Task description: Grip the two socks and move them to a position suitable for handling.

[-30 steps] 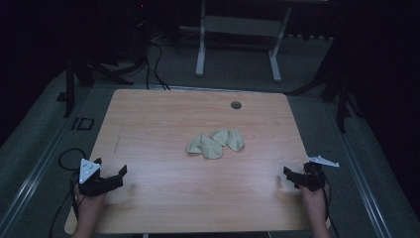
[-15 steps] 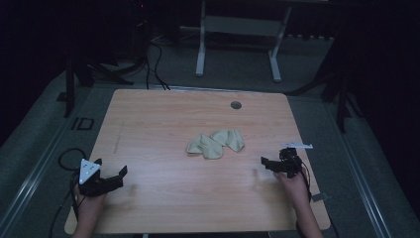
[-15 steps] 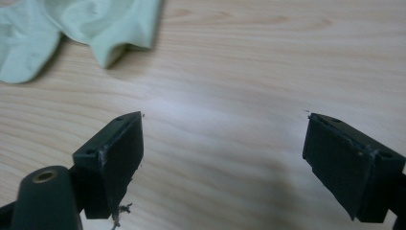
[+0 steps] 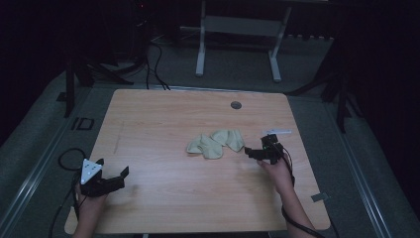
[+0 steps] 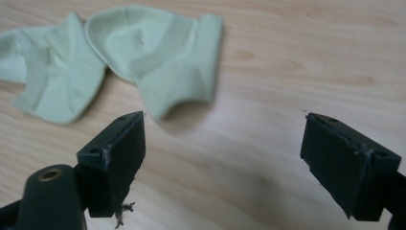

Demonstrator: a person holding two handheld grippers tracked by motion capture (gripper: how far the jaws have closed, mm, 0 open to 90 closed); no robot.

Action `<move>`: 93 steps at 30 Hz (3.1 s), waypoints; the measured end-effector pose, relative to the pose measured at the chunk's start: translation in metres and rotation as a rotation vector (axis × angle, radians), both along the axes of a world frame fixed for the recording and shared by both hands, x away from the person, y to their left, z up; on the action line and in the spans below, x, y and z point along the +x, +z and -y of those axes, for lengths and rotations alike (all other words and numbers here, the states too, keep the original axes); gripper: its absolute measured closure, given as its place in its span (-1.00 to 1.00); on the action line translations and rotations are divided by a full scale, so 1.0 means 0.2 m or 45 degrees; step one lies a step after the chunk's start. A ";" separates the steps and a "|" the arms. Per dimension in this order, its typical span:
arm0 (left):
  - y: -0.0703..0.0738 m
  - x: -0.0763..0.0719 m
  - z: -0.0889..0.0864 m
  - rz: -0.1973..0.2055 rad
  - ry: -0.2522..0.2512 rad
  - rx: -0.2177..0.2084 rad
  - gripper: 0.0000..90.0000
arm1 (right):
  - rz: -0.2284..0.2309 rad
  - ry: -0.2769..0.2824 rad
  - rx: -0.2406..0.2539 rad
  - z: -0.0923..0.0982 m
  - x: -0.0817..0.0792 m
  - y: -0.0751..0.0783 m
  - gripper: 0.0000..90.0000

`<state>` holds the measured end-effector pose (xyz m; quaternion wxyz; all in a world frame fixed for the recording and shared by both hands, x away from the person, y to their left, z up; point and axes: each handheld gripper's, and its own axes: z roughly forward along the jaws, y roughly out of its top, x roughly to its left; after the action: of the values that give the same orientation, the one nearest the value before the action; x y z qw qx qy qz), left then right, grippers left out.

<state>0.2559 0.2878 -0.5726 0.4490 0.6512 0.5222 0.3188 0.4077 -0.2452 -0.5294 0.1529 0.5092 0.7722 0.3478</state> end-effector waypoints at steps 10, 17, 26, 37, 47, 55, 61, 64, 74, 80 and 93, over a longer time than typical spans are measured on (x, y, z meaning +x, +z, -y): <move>-0.01 0.00 0.00 -0.010 -0.006 0.005 -0.95 | -0.006 0.046 -0.002 -0.18 0.14 0.05 -0.63; 0.00 0.01 0.02 -0.009 -0.013 0.053 -0.95 | -0.049 0.066 -0.014 -0.29 0.21 0.05 -0.55; 0.00 0.01 0.03 -0.012 -0.034 0.063 -0.95 | -0.130 0.082 -0.074 -0.41 0.31 -0.03 -0.52; -0.01 0.02 0.03 -0.032 -0.047 0.072 -0.95 | -0.080 0.043 -0.240 -0.51 0.34 -0.11 -0.39; -0.02 0.02 0.03 -0.041 -0.046 0.066 -0.95 | -0.050 0.028 -0.286 -0.51 0.31 -0.09 0.54; -0.01 0.02 0.03 -0.040 -0.050 0.065 -0.95 | -0.068 0.008 -0.253 -0.48 0.32 -0.06 0.79; -0.01 0.02 0.04 -0.041 -0.046 0.064 -0.95 | -0.039 0.002 -0.213 -0.44 0.27 0.04 0.79; -0.01 0.02 0.04 -0.040 -0.045 0.063 -0.95 | -0.019 0.015 -0.195 -0.42 0.24 0.09 0.79; -0.02 0.03 0.03 -0.044 -0.041 0.042 -0.95 | 0.072 0.065 -0.119 -0.34 0.04 0.23 0.79; -0.01 0.03 0.03 -0.043 -0.040 0.046 -0.95 | 0.158 0.130 -0.021 -0.29 -0.21 0.33 0.79; 0.00 0.02 0.06 -0.032 -0.062 0.035 -0.95 | 0.085 0.288 -0.054 -0.30 -0.56 0.20 0.79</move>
<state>0.2598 0.2762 -0.5731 0.4410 0.6737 0.5074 0.3067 0.2962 -0.1856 -0.4896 0.1490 0.4035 0.8265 0.3632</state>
